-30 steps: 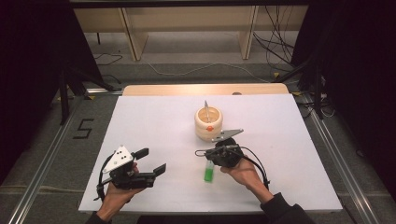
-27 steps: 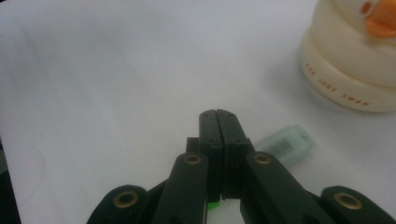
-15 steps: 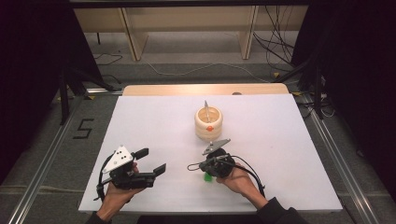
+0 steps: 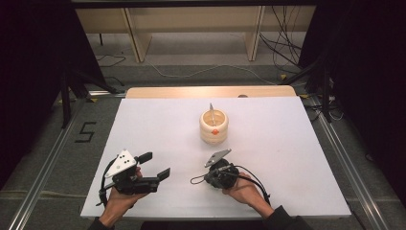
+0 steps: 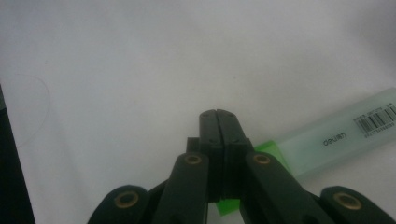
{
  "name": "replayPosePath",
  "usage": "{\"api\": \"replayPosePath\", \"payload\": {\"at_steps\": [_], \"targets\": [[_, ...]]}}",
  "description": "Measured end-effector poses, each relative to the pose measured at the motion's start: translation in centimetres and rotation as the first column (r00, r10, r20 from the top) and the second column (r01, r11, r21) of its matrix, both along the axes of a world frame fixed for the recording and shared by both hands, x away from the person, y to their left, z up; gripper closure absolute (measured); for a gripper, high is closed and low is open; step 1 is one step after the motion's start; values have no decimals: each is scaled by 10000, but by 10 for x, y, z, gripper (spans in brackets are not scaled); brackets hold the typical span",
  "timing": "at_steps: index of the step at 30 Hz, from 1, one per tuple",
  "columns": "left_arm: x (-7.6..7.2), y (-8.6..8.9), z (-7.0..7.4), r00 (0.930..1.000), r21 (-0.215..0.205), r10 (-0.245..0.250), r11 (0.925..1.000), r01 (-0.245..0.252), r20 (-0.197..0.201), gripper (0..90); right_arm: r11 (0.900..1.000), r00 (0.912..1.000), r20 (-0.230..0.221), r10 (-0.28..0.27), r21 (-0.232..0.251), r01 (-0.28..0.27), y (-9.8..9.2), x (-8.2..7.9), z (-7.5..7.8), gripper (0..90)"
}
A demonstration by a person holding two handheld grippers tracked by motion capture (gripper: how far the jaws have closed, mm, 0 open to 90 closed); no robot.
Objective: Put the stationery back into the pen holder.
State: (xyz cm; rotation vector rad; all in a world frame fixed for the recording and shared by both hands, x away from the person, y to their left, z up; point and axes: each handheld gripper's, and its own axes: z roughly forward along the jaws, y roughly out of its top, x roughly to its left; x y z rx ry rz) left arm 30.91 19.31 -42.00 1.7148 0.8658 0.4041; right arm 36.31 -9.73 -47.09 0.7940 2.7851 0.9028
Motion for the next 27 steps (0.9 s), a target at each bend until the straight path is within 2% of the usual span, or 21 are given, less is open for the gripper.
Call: {"api": "replayPosePath", "payload": {"at_steps": [6, 13, 22, 27], "targets": [[0, 0, 0, 10000, 16, -3, 10000, 3, 9, 119, 9989, 9999, -32, 156, -438, -157, -3, -7, -2, 900], [0, -1, 0, 10000, 0, 5, 10000, -5, -3, 118, 9986, 9999, -131, 41, -523, -48, -19, -10, -3, 900], [0, -1, 0, 10000, 2, 10, 10000, -10, -6, 119, 9962, 9978, -258, -613, -634, 596, -45, -8, 0, 900], [0, -1, 0, 10000, 4, -3, 10000, 3, -10, 118, 9939, 9957, -109, -924, -621, 916, -59, -4, 2, 900]]}}
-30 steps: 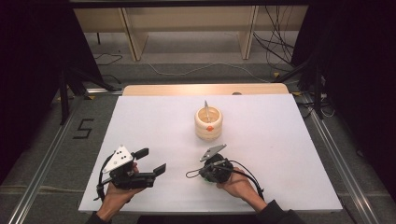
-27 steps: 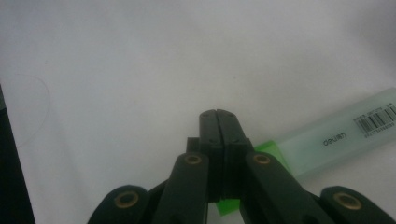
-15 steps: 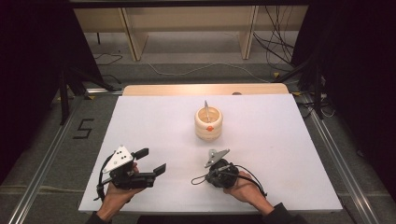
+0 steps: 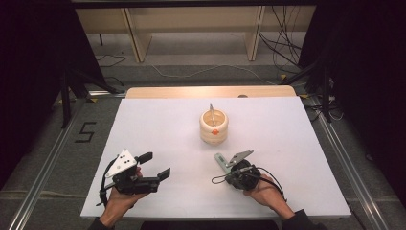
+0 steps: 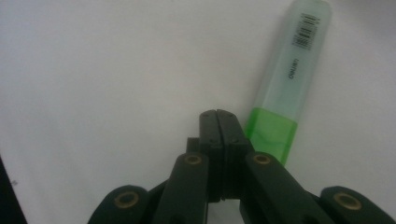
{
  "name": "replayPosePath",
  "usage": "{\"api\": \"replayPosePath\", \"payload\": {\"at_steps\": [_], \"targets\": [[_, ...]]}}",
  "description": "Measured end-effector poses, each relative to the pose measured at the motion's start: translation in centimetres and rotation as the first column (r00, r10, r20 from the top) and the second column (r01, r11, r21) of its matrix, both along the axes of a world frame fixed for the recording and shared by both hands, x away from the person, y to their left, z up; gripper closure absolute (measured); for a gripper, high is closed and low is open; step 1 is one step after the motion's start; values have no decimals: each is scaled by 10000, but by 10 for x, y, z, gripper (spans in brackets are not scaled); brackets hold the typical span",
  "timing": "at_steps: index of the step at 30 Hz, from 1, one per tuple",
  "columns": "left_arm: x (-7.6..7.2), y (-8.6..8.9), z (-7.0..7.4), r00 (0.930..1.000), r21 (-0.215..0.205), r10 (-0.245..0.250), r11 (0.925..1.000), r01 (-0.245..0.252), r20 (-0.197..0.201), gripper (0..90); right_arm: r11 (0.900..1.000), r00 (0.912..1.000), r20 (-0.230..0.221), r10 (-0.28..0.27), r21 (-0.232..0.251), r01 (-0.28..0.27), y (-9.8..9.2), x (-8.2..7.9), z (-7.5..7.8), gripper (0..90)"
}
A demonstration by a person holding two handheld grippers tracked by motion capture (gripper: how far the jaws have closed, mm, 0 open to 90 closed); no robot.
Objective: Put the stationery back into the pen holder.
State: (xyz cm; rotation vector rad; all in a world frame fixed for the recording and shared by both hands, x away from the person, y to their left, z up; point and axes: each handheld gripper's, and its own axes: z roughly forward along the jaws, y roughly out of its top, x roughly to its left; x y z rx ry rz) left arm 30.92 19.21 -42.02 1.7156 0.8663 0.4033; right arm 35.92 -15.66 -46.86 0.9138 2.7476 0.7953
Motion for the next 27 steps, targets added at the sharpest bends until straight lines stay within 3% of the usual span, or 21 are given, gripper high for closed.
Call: {"api": "replayPosePath", "payload": {"at_steps": [10, 16, 20, 23, 27], "targets": [[0, 0, 0, 10000, -6, 7, 10000, -7, 3, 119, 9991, 9993, 91, -369, -213, 371, -14, 6, 2, 900], [0, 0, 0, 10000, 5, -4, 10000, 4, -8, 119, 9995, 9995, 134, -279, -173, 281, -16, 7, 3, 900], [0, 0, 0, 10000, 0, 8, 10000, -8, -21, 118, 9998, 9994, 285, -192, -5, 192, -13, 5, 13, 900], [1, 0, -1, 10000, 9, 8, 10000, -8, -30, 118, 9999, 9982, 592, -134, 13, 133, -12, 6, 25, 794], [1, 0, -1, 10000, 63, -2, 10000, 2, -38, 118, 9989, 9984, 559, -88, -454, 114, -9, 14, 37, 566]]}}
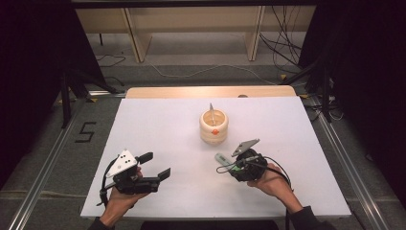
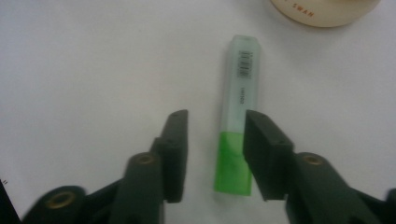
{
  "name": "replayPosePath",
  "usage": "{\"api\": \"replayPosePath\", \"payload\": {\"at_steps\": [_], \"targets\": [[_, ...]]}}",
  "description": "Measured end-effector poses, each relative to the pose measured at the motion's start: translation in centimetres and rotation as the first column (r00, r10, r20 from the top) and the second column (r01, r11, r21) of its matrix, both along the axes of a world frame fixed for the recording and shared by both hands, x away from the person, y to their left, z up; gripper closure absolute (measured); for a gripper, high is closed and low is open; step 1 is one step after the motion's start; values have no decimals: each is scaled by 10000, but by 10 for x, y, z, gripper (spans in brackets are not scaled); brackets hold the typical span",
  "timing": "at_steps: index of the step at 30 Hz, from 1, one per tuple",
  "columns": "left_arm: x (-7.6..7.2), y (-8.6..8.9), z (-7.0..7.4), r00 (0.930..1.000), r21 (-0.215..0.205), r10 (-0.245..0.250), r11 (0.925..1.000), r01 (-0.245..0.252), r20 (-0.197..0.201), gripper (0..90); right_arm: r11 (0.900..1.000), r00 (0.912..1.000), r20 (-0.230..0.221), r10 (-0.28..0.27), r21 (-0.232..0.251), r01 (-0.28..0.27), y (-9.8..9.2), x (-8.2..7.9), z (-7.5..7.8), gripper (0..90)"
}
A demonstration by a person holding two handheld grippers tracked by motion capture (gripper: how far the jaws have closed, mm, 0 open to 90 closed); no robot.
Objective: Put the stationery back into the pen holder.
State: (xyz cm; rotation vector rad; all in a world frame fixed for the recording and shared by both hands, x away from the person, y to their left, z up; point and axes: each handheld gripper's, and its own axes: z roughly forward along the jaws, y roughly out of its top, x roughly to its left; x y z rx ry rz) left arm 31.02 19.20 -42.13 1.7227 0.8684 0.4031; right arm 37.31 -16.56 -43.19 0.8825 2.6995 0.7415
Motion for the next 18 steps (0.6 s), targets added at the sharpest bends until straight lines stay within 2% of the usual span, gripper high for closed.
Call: {"api": "replayPosePath", "payload": {"at_steps": [3, 5, 6, 12, 18], "targets": [[0, 0, 0, 10000, -33, 43, 10000, -43, -9, 118, 9994, 9992, -407, -56, -342, 42, 3, 8, 3, 441], [0, 0, 0, 10000, -13, 41, 10000, -41, -12, 118, 9988, 9981, -605, -65, -487, 36, 5, 15, 2, 384], [0, 0, 0, 10000, -17, 42, 10000, -42, -9, 118, 9986, 9963, -860, -73, -524, 28, 7, 18, 1, 365], [0, 1, 0, 10000, -24, 50, 10000, -50, -5, 118, 9928, 9935, -1124, -161, -1199, 26, 19, 32, -5, 334], [0, 1, 0, 10000, -50, 49, 10000, -49, -7, 118, 9904, 9902, -1366, -306, -1375, 117, 25, 43, -7, 342]]}}
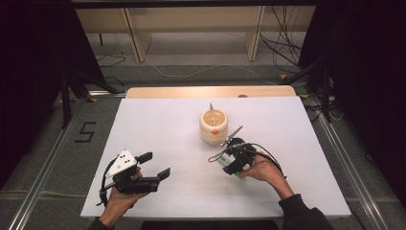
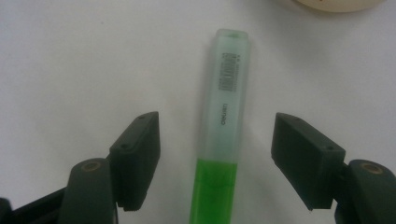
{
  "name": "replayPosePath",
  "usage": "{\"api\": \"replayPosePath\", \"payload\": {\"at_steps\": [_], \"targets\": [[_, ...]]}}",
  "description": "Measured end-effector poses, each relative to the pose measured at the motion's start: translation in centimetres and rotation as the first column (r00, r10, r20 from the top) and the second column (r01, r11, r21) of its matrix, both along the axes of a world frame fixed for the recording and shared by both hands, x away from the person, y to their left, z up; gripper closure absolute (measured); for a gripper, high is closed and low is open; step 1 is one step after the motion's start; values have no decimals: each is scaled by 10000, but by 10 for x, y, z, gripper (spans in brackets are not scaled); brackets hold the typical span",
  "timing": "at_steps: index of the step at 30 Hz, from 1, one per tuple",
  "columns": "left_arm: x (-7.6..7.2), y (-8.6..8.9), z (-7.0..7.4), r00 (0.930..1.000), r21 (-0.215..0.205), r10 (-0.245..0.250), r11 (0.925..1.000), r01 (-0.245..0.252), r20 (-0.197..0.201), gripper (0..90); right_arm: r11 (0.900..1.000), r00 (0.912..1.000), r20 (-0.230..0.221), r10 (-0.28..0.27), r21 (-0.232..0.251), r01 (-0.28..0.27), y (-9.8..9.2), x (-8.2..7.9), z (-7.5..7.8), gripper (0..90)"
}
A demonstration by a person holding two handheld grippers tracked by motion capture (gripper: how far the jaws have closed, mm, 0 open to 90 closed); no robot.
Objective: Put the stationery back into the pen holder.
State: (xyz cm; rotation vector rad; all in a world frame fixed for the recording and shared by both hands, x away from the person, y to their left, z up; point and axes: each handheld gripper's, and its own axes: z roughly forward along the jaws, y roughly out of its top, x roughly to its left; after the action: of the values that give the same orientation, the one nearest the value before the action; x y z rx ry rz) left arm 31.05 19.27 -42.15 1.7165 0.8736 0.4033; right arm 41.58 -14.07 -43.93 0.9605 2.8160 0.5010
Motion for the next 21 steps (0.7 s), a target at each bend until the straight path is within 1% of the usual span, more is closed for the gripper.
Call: {"api": "replayPosePath", "payload": {"at_steps": [4, 10, 16, 21], "targets": [[0, 0, 0, 10000, 43, -19, 10000, 19, 17, 118, 9999, 9998, -175, -91, -74, 90, 2, 4, -2, 372], [0, 0, 0, 10000, 18, -13, 10000, 13, 14, 119, 9991, 9986, -508, -140, -400, 120, 4, 8, -7, 413], [0, 0, 0, 10000, 1, -10, 10000, 10, 11, 118, 9975, 9973, -720, -147, -706, 96, 3, 8, -9, 439], [0, 0, 0, 10000, -4, -9, 10000, 9, 12, 118, 9963, 9969, -766, -158, -854, 92, 1, 7, -10, 455]]}}
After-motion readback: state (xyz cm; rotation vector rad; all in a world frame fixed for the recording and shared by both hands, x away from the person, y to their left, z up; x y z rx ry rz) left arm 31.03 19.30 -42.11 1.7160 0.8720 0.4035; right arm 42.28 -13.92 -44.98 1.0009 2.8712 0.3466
